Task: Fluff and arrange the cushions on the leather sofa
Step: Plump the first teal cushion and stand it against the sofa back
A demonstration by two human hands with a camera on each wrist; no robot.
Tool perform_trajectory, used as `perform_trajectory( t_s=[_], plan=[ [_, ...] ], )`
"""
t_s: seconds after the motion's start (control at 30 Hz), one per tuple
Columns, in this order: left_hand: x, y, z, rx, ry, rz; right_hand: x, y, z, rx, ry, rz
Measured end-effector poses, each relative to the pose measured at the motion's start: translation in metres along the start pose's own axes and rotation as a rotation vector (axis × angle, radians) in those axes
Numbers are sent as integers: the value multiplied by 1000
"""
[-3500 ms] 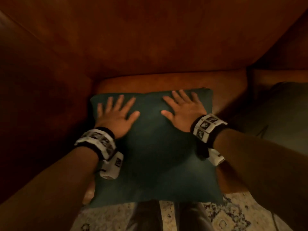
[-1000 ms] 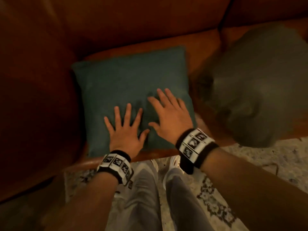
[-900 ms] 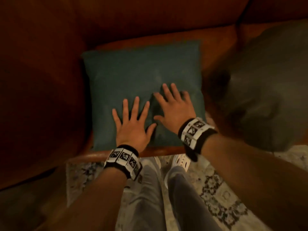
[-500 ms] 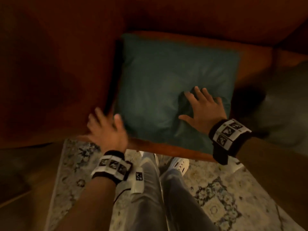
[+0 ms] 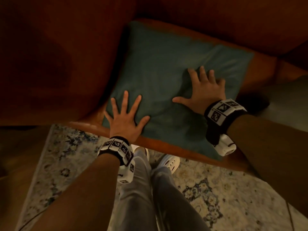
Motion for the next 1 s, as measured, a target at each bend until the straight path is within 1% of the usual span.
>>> perform_trajectory(
  t_s=[0.03, 0.1, 0.13, 0.17, 0.23, 0.27, 0.3, 0.37, 0.4, 0.43, 0.5, 0.53, 0.57, 0.6, 0.63, 0.67, 0.7, 0.73, 0.77, 0.8, 0.83, 0.87, 0.9, 0.93, 0.97, 1.0],
  plan=[
    [5, -1, 4, 11, -98, 96, -1, 0, 1, 10, 2, -6],
    [16, -6, 18, -48, -393, 325, -6, 0, 3, 33, 9, -13],
    [13, -14, 22, -104, -436, 351, -9, 0, 4, 36, 12, -16],
    [2, -25, 23, -154, -359, 306, -11, 1, 5, 42, 14, -21],
    [-34, -45, 13, -209, -33, 197, -13, 4, 6, 48, 16, -30],
    [-46, -48, 5, -201, 43, 163, -14, 4, 5, 45, 21, -32],
    [-48, -45, -5, -157, 6, 193, -16, 3, 6, 45, 32, -36],
    [-22, -24, -17, -10, -270, 328, -15, 3, 6, 29, 33, -54],
    [-8, -16, -21, 57, -369, 379, -13, 4, 6, 14, 23, -55],
    [3, -12, -20, 109, -424, 416, -10, 4, 6, 9, 19, -51],
    [18, -14, -9, 187, -526, 565, -3, 6, 10, 38, 32, -36],
    [24, -18, 1, 221, -614, 643, -1, 6, 11, 53, 37, -36],
    [27, -23, 7, 245, -697, 700, -2, 4, 10, 62, 46, -43],
    [30, -31, 10, 210, -750, 708, -5, 0, 9, 73, 54, -49],
    [29, -46, 9, 101, -750, 635, -8, -2, 9, 84, 60, -54],
    [22, -63, 0, -41, -666, 511, -9, -4, 9, 92, 62, -52],
    [4, -82, -13, -195, -484, 390, -9, -5, 9, 94, 60, -50],
    [-27, -100, -30, -298, -236, 293, -7, -5, 7, 95, 57, -49],
    [-63, -111, -48, -317, 28, 180, -4, -5, 6, 101, 56, -48],
    [-102, -115, -65, -265, 260, 41, -4, -6, 4, 105, 57, -48],
    [-137, -111, -79, -150, 424, -102, -5, -6, 3, 105, 63, -53],
    [-159, -103, -92, -19, 514, -232, -9, -7, 1, 103, 71, -68],
    [-166, -95, -103, 74, 534, -352, -14, -7, 0, 95, 73, -93],
    [-160, -88, -115, 102, 506, -428, -18, -7, -1, 80, 66, -123],
    [-148, -86, -125, 89, 440, -436, -22, -7, -2, 71, 53, -150],
    [-134, -87, -133, 71, 355, -376, -25, -6, -3, 73, 42, -174]
  ],
)
Point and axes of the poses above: each hand's wrist, its own z-axis away from the middle knuckle, its own y-axis out of the palm, x = y × z, the point moved 3 cm from there along -z, towards the middle knuckle, and after that the axes turned 7 degrees about x, right-handed, at the moved point
